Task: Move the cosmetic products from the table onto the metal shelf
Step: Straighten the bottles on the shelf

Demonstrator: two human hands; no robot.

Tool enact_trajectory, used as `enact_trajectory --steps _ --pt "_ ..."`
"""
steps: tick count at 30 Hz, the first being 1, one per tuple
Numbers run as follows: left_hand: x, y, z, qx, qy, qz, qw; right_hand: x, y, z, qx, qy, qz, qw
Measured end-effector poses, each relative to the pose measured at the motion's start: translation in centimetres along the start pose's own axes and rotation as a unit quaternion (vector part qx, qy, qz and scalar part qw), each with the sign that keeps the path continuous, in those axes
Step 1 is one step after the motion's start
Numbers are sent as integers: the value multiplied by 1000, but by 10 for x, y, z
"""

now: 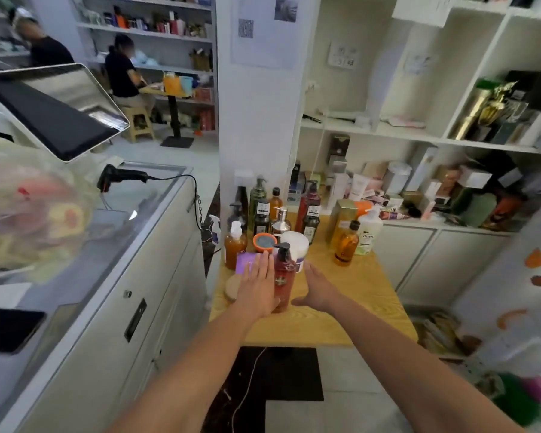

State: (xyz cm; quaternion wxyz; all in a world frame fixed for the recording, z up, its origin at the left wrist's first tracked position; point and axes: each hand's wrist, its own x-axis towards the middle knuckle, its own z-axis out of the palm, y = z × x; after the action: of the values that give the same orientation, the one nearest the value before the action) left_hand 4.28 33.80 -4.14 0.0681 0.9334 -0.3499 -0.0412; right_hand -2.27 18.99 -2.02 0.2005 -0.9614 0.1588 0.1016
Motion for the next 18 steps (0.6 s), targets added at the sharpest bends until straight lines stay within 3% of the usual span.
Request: enact_trajectory --steps 9,13,18 --pt "43 -22 7 -60 -17 -43 997 55 -11 -11 -11 -16 -30 999" --pt "65 -21 8 -128 -77 -55 987 82 -4 -8 18 -18 -49 998" --pt "100 -17 12 -231 -147 -81 958 104 5 -8 18 -77 -74 994"
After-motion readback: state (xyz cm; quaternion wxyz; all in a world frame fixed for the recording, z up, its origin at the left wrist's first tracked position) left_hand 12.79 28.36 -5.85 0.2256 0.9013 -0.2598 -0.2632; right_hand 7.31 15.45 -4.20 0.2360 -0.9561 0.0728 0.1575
